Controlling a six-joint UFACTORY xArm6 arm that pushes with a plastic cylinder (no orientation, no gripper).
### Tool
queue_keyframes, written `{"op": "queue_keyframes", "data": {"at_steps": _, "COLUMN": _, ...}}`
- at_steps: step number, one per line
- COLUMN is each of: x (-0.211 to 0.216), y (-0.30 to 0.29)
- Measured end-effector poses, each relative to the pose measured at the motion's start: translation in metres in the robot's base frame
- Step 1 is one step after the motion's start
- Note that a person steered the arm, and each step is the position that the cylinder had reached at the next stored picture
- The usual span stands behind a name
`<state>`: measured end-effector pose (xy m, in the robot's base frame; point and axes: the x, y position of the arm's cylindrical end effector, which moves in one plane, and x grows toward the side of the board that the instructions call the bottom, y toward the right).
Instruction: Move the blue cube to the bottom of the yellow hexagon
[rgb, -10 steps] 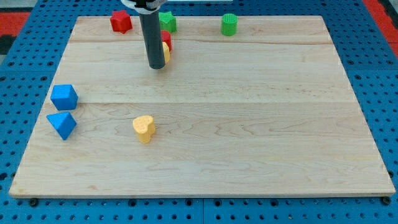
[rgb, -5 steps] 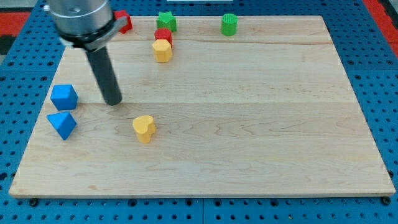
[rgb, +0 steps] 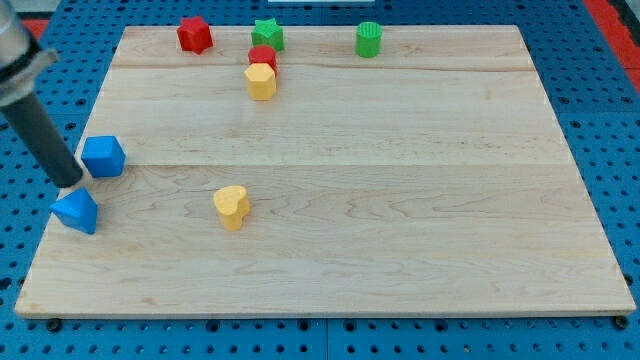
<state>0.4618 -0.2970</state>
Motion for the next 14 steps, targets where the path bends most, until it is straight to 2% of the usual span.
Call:
{"op": "queue_keyframes", "data": {"at_steps": 1, "x": -0.012, "y": 0.001}}
{"op": "queue_keyframes", "data": {"at_steps": 3, "x": -0.013, "y": 0.077}}
{"op": "queue_keyframes", "data": {"at_steps": 5, "x": -0.065, "y": 0.079}}
{"op": "queue_keyframes", "data": {"at_steps": 7, "x": -0.065, "y": 0.1}}
{"op": "queue_keyframes", "data": {"at_steps": 9, "x": -0.046, "y": 0.105}}
{"op": "queue_keyframes", "data": {"at_steps": 11, "x": -0.045, "y": 0.146}}
{"op": "queue_keyframes", "data": {"at_steps": 13, "x": -0.066, "y": 0.186}}
{"op": "queue_keyframes", "data": {"at_steps": 14, "x": -0.026, "y": 0.164}}
